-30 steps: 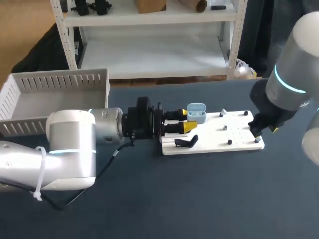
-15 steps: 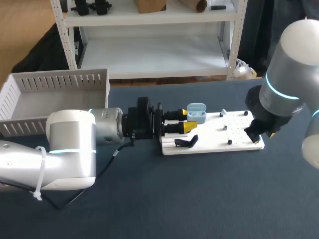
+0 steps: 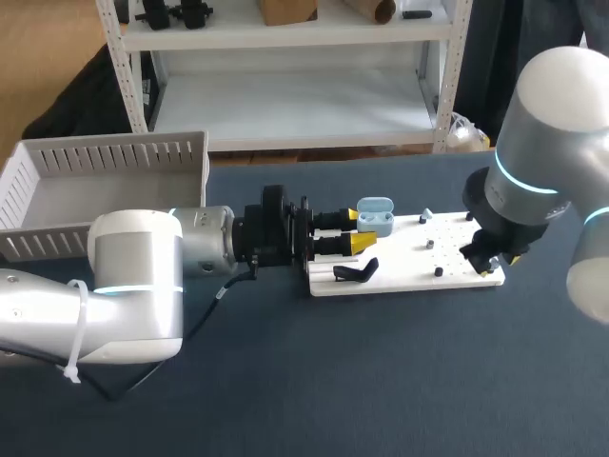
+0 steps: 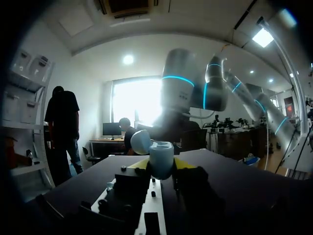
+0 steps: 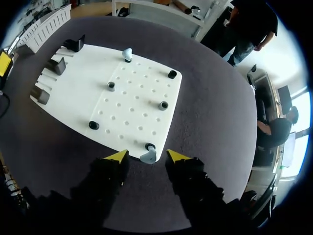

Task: Pick up each earbud case from the left stands, insert the matching earbuds, close the lid, and place the case in the box.

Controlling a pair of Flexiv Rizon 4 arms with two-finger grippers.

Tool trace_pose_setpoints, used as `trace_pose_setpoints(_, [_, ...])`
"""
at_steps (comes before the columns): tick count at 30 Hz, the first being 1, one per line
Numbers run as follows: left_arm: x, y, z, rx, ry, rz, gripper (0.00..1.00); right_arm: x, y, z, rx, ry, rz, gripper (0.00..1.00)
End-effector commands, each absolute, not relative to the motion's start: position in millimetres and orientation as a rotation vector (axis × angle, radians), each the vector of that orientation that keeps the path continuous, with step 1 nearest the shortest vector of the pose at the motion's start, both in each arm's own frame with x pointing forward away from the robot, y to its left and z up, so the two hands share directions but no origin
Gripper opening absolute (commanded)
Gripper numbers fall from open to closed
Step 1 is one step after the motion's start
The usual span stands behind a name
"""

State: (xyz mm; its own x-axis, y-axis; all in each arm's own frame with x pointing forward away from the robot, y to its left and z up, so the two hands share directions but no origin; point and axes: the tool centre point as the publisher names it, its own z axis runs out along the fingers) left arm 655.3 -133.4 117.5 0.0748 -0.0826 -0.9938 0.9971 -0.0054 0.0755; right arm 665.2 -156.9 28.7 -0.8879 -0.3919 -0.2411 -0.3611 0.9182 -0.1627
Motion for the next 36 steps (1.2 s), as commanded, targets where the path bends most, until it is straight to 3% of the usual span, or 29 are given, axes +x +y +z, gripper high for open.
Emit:
trace_pose_setpoints(1, [655.2,-132.9,116.1,1.187,1.084,-1.198,0.0,665.3,-156.8,26.2,-0.555,2.806,-0.17,0.45])
trace_pose_setpoints(28, [655.2,-132.9,116.1,1.187,1.084,-1.198,0.0,663.7,-162.0,21.8,-0.53,2.797,-0.182,0.33])
trace_pose_setpoints(36, [655.2,-132.9,116.1,1.187,1.084,-1.198,0.0,663.3,-162.0,21.2,-0.529,2.798,-0.184,0.18])
